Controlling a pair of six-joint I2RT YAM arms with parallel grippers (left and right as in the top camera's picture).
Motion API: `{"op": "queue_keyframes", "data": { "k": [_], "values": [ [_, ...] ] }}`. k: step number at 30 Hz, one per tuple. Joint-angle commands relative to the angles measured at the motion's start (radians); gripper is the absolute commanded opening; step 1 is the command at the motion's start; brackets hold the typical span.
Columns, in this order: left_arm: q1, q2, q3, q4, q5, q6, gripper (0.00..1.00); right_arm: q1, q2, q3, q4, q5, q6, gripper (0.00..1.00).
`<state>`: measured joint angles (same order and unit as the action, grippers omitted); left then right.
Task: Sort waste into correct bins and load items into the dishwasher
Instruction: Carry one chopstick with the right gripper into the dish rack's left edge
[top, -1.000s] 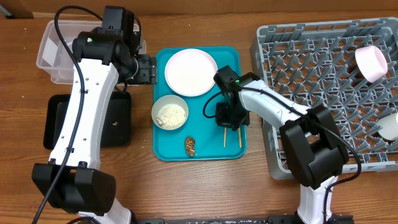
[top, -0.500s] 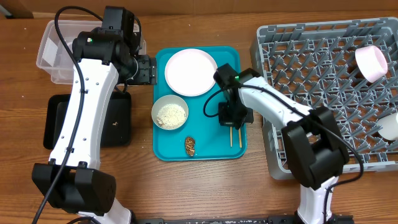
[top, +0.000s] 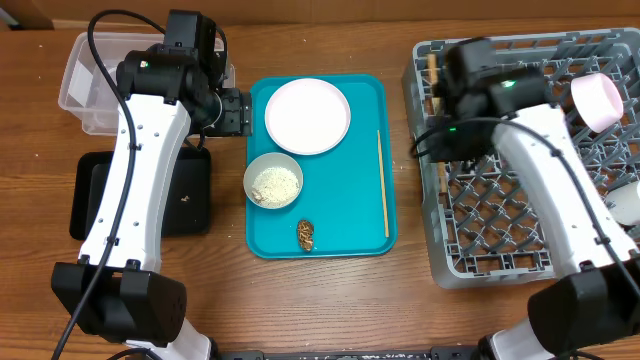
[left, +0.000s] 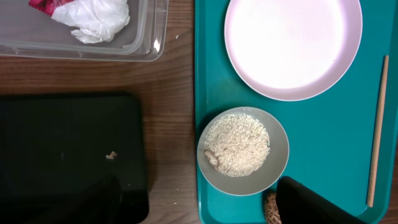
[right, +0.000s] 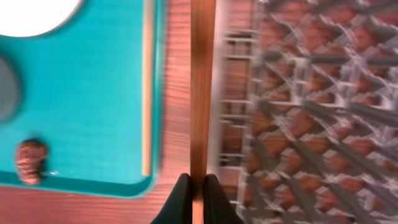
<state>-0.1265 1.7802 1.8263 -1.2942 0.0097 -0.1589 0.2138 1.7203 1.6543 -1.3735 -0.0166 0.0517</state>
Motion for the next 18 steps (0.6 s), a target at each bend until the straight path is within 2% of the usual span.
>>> {"op": "queue_keyframes", "data": {
  "k": [1,12,16,17,18],
  "values": [
    [0.005,-0.015,0.016,0.001,-0.017,-0.021,0.82,-0.071,-0.006,-0.027,-0.003,0.003,-0.071,0.04],
    [0.005,-0.015,0.016,0.0,-0.017,-0.021,0.82,-0.092,-0.003,-0.234,0.089,-0.029,-0.079,0.04],
    [0.005,-0.015,0.016,0.001,-0.017,-0.021,0.82,-0.092,-0.003,-0.259,0.09,-0.029,-0.079,0.05],
    [0.005,-0.015,0.016,0.001,-0.017,-0.021,0.82,-0.092,-0.003,-0.259,0.09,-0.029,-0.079,0.06],
    [0.005,-0.015,0.016,0.0,-0.017,-0.021,0.82,-0.092,-0.003,-0.258,0.09,-0.029,-0.079,0.24]
  ]
}}
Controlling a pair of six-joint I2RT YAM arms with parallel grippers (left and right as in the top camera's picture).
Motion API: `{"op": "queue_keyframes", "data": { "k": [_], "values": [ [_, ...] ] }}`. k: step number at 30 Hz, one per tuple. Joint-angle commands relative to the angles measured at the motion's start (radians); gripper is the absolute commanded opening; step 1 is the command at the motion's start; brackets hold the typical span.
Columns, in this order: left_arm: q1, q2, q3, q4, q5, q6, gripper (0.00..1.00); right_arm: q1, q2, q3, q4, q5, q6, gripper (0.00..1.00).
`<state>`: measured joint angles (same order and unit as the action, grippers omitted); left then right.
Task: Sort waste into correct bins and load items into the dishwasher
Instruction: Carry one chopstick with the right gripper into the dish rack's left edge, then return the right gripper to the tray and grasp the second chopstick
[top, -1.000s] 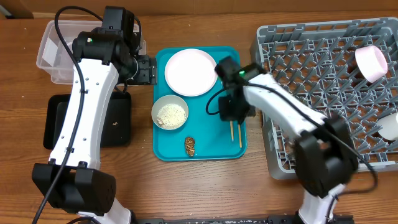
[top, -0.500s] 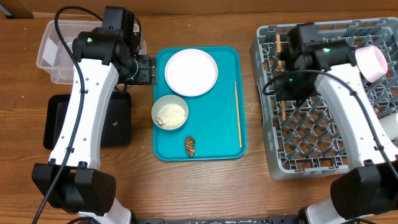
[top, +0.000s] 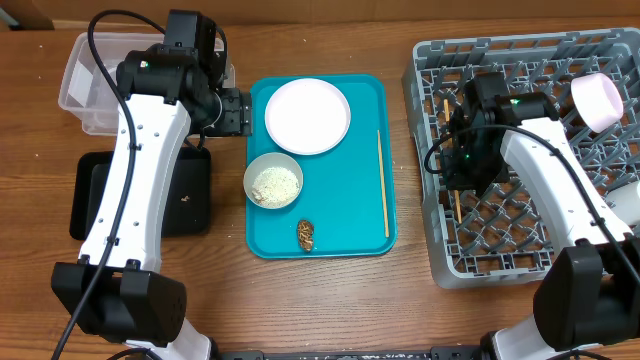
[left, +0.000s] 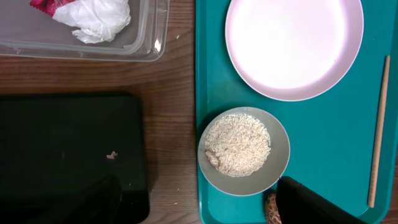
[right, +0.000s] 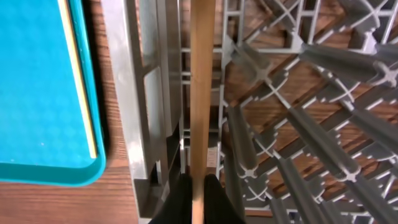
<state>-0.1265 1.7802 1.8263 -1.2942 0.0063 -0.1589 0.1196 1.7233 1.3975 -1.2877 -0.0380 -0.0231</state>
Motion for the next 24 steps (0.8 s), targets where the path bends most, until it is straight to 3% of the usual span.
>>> {"op": "queue_keyframes", "data": {
  "k": [1,6,14,24],
  "values": [
    [0.005,-0.015,0.016,0.0,-0.013,-0.021,0.82,0.003,-0.006,-0.002,0.003,-0.008,-0.005,0.33],
    [0.005,-0.015,0.016,0.0,-0.013,-0.021,0.82,0.003,-0.007,0.026,-0.008,-0.008,-0.003,0.49],
    [0.005,-0.015,0.016,0.0,-0.013,-0.021,0.82,0.016,-0.008,0.208,-0.003,-0.114,0.057,0.48],
    [0.005,-0.015,0.016,0.0,-0.013,-0.025,0.82,0.188,0.06,0.172,0.136,-0.127,0.068,0.5]
  ]
}}
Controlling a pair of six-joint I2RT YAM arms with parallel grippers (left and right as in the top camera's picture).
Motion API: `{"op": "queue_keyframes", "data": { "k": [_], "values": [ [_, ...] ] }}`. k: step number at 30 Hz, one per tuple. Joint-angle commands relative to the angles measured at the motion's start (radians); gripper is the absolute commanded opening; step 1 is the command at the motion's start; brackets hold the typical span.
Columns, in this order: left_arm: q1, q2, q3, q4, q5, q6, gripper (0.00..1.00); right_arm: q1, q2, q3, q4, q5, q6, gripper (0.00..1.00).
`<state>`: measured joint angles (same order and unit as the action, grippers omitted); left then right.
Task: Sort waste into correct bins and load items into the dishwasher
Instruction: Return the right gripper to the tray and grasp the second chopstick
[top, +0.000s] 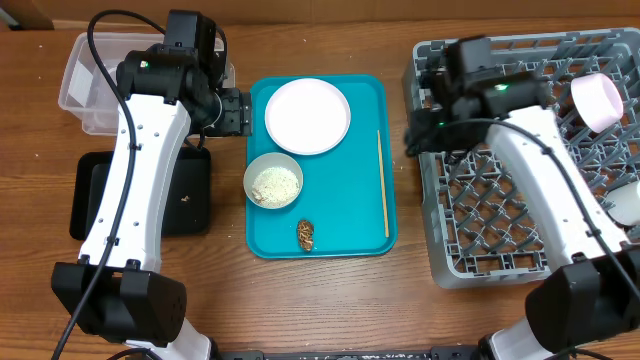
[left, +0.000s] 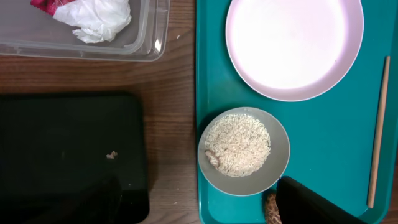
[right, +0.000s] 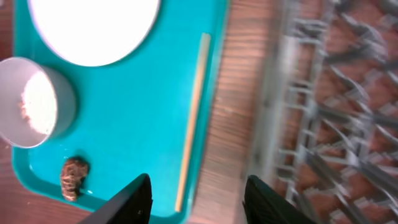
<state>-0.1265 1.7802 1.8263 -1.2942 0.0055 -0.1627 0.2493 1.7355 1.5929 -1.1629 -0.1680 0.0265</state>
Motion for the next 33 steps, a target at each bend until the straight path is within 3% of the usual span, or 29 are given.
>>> {"op": "queue_keyframes", "data": {
  "k": [1,18,33],
  "values": [
    [0.005,-0.015,0.016,0.0,-0.012,-0.021,0.82,0.074,0.067,-0.023,0.011,0.014,0.034,0.51],
    [0.005,-0.015,0.016,0.001,-0.013,-0.021,0.82,0.159,0.352,-0.023,0.057,0.035,0.132,0.5],
    [0.005,-0.015,0.016,0.0,-0.013,-0.021,0.82,0.161,0.433,-0.023,0.042,0.035,0.158,0.5]
  ]
}}
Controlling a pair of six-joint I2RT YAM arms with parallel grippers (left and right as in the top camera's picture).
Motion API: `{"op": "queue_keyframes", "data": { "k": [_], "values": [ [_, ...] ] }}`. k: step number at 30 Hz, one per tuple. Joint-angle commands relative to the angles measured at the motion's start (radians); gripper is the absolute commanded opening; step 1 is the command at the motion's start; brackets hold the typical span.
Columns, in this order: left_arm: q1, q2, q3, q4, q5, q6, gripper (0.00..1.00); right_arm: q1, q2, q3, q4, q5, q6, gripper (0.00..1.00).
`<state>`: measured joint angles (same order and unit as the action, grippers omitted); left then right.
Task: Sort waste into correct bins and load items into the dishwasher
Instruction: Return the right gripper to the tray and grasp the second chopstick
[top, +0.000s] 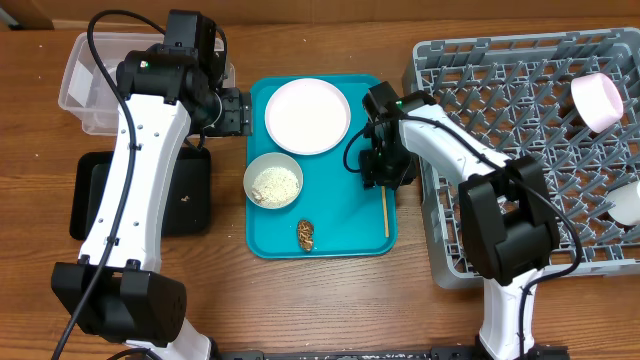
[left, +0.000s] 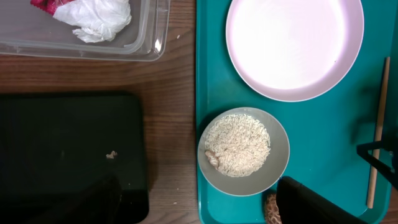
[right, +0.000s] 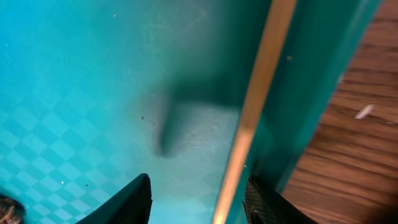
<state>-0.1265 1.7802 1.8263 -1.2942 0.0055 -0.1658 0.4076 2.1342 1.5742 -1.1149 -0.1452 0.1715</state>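
Observation:
A wooden chopstick (top: 385, 216) lies along the right side of the teal tray (top: 345, 210). My right gripper (top: 384, 172) is low over it and open. In the right wrist view the chopstick (right: 256, 112) runs between the two fingers, close to the right fingertip (right: 264, 202), and the gripper (right: 199, 208) is not closed on it. The tray also carries a white plate (top: 307, 116), a bowl of rice (top: 273, 182) and a brown food scrap (top: 305, 235). My left gripper (top: 236, 112) hangs open at the tray's left edge, holding nothing (left: 199, 206).
The grey dish rack (top: 530, 160) stands to the right with a pink cup (top: 598, 100) in its far corner. A clear bin (left: 81, 37) holding crumpled white and red waste sits at the far left. A black bin (left: 68, 155) is in front of it.
My right gripper was open, high over the tray's right edge beside the rack. Now it is down on the tray with the chopstick between its open fingers. The left arm has not moved.
My right gripper was shut on another chopstick near the rack's left edge. Then it held that chopstick down among the rack's grid. After that it was open and empty above the tray's right side, and now it straddles the chopstick on the tray.

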Motion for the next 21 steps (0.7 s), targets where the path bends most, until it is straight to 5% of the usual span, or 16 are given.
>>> {"op": "queue_keyframes", "data": {
  "k": [1,7,16,21],
  "values": [
    [0.005,-0.015,0.016,0.0,-0.013,-0.018,0.82,0.003,0.038,-0.005,-0.008,0.012,0.013,0.51],
    [0.005,-0.015,0.016,0.0,-0.013,-0.018,0.82,0.003,0.04,-0.005,-0.02,0.009,0.013,0.5],
    [0.005,-0.015,0.016,0.0,-0.013,-0.018,0.82,0.003,0.04,-0.005,-0.042,0.003,0.037,0.2],
    [0.005,-0.015,0.016,0.0,-0.013,-0.018,0.82,0.003,0.04,-0.005,-0.043,0.002,0.039,0.13]
  ]
}}
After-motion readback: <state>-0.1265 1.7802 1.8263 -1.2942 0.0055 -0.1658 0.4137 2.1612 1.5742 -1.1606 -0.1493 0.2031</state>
